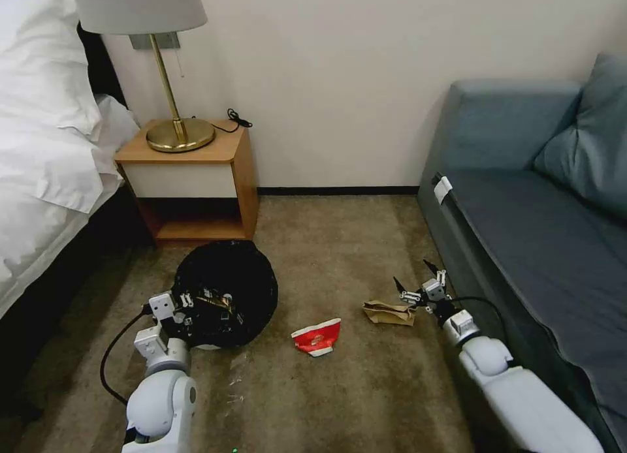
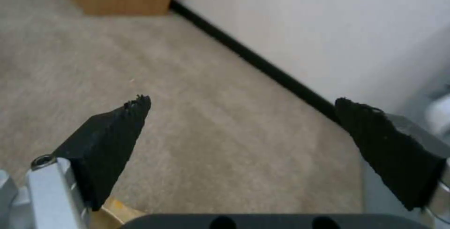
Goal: Pick up the trash bin, then pick up the garbage on the floor and place it into the trash bin.
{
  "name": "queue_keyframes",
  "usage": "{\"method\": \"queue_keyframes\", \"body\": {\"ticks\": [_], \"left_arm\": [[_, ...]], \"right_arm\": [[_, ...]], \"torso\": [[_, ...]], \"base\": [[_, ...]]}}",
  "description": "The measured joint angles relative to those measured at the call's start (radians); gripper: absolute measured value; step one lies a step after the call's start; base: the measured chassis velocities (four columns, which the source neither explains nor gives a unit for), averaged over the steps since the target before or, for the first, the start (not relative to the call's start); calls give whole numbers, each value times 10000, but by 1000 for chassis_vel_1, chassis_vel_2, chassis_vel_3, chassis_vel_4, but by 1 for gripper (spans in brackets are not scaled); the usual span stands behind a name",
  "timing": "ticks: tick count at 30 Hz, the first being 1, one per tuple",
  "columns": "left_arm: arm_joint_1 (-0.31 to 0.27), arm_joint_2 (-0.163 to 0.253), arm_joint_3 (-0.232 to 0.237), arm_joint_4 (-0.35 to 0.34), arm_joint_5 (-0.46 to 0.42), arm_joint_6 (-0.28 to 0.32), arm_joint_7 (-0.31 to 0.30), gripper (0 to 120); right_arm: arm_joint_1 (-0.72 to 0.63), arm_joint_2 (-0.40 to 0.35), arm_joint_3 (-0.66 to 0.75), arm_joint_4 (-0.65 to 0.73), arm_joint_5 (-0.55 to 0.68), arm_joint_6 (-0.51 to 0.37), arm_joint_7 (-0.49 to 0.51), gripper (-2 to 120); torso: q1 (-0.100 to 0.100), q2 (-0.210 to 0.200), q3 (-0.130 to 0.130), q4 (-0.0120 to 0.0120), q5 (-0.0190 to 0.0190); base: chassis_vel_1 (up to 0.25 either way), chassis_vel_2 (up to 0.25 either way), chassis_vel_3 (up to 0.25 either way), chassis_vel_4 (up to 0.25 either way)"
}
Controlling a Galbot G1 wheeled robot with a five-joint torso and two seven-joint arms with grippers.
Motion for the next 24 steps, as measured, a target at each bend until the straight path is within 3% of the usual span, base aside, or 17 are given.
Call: {"method": "queue_keyframes", "body": {"ticks": [6, 10, 18, 24], "left_arm": [[-57, 7, -109, -74, -3, 8, 17, 5], [50, 9, -302, -130, -24, 11, 76, 5], [80, 85, -536, -89, -90, 3, 119, 5], [49, 27, -473, -92, -16, 7, 81, 5]], "right_arm": [[1539, 986, -763, -2056, -660, 61, -458, 100], [2011, 1497, -616, -2945, -1485, -552, -934, 100], [1908, 1181, 553, -2672, -3529, -1542, -2006, 100], [1590, 803, 1085, -1797, -3734, -1865, -2951, 100]], "torso": [[0, 0, 0, 7, 2], [0, 0, 1, 7, 0], [0, 0, 0, -1, -2], [0, 0, 0, -1, -2]], "base": [[0, 0, 0, 0], [0, 0, 0, 0], [0, 0, 0, 0], [0, 0, 0, 0]]}}
